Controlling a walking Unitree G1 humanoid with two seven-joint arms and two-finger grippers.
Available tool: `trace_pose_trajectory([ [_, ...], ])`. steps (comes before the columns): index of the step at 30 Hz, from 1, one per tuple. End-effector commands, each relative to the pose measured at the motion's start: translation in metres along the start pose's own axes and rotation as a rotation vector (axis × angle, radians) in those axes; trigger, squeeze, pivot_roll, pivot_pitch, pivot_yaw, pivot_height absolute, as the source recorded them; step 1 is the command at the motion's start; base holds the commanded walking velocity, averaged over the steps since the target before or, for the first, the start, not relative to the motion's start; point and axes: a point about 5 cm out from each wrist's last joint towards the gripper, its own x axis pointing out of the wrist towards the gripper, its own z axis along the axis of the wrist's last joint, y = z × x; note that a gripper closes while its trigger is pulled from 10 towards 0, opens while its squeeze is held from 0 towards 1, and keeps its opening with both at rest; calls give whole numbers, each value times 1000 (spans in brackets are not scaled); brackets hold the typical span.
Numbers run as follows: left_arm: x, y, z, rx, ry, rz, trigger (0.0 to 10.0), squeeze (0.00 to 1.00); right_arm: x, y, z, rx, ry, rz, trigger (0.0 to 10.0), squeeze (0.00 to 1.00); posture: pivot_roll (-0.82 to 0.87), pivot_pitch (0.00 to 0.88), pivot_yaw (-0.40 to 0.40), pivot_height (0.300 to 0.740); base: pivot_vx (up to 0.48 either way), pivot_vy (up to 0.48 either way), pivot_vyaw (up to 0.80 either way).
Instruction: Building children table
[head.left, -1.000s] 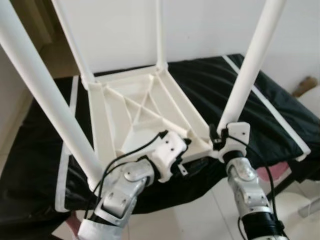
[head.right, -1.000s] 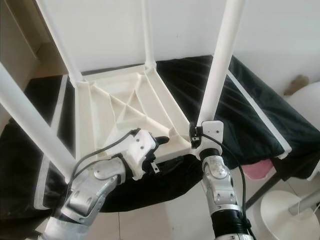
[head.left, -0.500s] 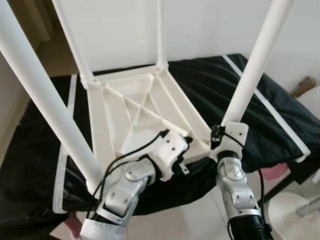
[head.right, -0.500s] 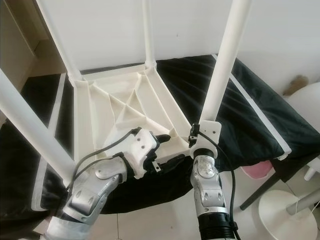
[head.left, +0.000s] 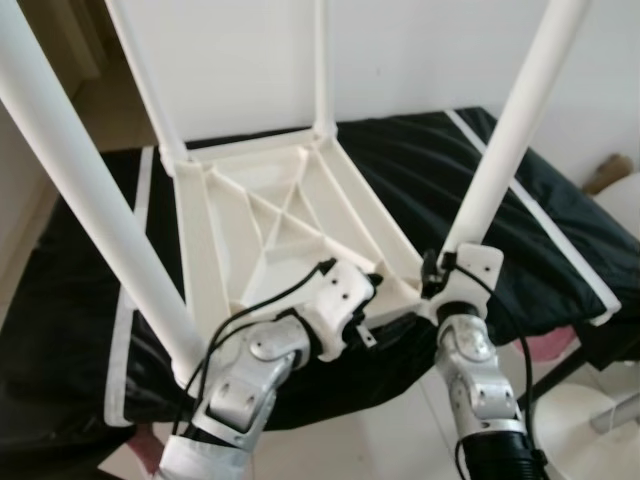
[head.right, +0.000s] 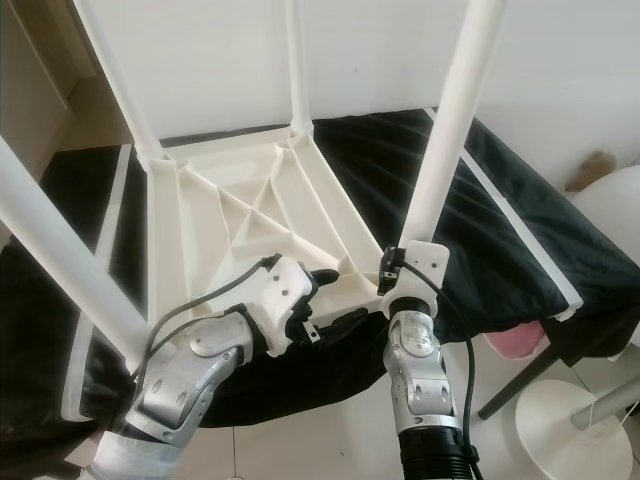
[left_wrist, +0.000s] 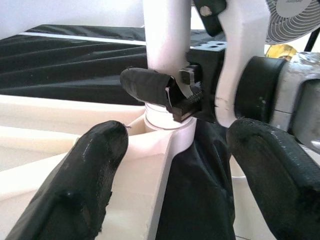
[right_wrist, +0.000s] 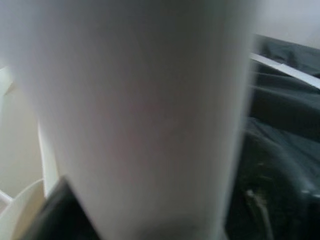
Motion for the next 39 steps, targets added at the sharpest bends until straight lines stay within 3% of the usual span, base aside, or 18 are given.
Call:
trace_pose_trajectory([
  [1, 0, 6, -1, 5, 11, 62, 10000, 0, -9, 4, -10, 35, 35, -3, 10000, 1000, -47, 0, 10, 740, 0, 0, 0],
  [6, -1, 6, -1, 12, 11, 60, 10000, 0, -6, 0, -5, 32, 6, 44, 10000, 1000, -46, 0, 12, 740, 0, 0, 0],
  [9, -2, 5, -1, 18, 15, 53, 10000, 0, -3, -15, 0, -1, -32, 138, 10000, 1000, -47, 0, 19, 740, 0, 0, 0],
  [13, -2, 6, -1, 19, 16, 52, 10000, 0, -3, -19, 1, -12, -40, 168, 10000, 1000, -47, 0, 20, 740, 0, 0, 0],
  [18, -1, 7, 1, 27, 15, 45, 10000, 0, 6, -42, 3, -25, -29, 394, 10000, 1000, -52, 0, 32, 740, 0, 0, 0],
  [19, -1, 7, 1, 27, 15, 42, 10000, 0, 8, -42, 6, -49, -40, 412, 10000, 0, -51, 0, 36, 740, 0, 0, 0],
  [27, -2, 8, 1, 29, 21, 43, 10000, 0, 15, -36, 15, -123, -60, 551, 10000, 0, -43, 0, 35, 740, 0, 0, 0],
  [32, -2, 9, 3, 28, 17, 50, 10000, 0, 22, -27, 15, -182, -36, 717, 10000, 0, -37, 0, 32, 740, 0, 0, 0],
  [38, -3, 10, 3, 28, 18, 55, 10000, 0, 27, -30, 11, -270, 11, 811, 10000, 0, -30, 0, 27, 740, 0, 0, 0],
  [39, -3, 10, 3, 28, 17, 58, 10000, 0, 28, -32, 9, -295, 22, 819, 8275, 0, -30, 0, 27, 740, 0, 0, 0],
])
